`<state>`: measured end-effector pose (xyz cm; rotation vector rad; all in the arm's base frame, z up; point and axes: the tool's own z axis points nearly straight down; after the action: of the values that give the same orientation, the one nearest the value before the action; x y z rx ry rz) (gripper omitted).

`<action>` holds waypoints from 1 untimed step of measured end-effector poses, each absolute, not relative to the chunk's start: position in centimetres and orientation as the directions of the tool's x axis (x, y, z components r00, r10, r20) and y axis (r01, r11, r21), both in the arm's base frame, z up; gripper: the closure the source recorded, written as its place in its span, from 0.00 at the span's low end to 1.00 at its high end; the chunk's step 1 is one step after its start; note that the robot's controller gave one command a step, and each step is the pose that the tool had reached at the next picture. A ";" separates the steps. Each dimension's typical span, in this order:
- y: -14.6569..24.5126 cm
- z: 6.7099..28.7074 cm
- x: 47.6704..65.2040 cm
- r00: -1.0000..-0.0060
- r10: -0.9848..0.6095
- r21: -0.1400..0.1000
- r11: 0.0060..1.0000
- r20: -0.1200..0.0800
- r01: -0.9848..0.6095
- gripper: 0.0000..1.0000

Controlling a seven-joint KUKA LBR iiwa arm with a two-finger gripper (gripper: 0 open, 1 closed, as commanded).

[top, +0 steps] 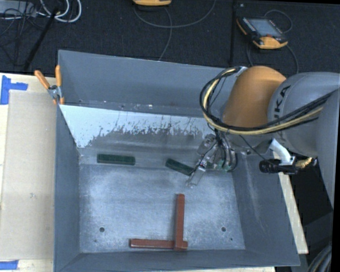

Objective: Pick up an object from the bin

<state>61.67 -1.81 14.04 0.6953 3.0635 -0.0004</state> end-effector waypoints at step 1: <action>-2.2 6.7 61.8 -0.908 0.418 -0.002 0.909 0.010 0.418 0.00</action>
Offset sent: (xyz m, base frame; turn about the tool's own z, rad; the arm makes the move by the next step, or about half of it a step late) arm 0.0025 -0.0048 -0.0704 -0.0155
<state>61.78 -2.16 6.69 0.6741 3.0788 0.0004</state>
